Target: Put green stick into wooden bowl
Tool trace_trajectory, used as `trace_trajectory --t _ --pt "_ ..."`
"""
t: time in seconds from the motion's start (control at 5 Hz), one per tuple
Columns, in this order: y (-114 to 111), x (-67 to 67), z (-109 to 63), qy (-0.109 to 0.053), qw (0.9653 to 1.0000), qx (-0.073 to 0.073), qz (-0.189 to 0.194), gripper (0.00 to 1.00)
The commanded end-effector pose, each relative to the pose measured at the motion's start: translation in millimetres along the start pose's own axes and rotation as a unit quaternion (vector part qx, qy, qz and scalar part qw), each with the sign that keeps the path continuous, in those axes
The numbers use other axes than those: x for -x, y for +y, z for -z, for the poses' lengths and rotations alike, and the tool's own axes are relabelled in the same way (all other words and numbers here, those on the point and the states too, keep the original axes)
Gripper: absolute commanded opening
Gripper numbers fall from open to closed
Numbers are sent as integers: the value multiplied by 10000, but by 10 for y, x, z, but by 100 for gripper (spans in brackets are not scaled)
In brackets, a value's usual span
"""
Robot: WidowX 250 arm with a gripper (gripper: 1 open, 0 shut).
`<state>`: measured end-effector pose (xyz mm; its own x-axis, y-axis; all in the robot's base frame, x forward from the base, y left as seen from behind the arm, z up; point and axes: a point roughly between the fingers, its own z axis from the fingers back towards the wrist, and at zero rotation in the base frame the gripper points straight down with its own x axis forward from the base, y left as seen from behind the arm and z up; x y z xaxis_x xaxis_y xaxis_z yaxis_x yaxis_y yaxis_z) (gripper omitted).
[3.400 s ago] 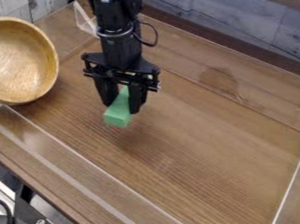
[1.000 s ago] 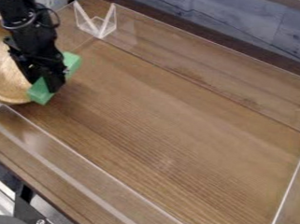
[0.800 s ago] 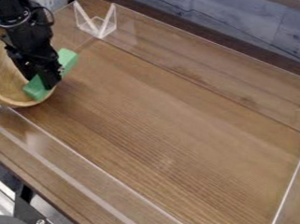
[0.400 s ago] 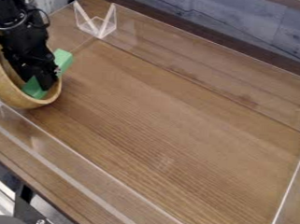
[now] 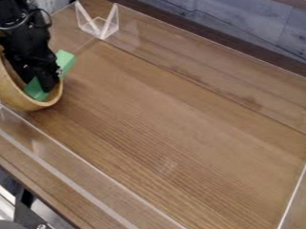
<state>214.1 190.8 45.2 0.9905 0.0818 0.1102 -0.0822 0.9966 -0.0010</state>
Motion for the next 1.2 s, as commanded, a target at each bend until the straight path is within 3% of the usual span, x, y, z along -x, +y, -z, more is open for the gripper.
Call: trace_trajectory --t 0.0,1.0 --pt "156 10 -15 -61 9997 -189 -166 0" --pt "221 50 137 65 9993 -201 -321 0"
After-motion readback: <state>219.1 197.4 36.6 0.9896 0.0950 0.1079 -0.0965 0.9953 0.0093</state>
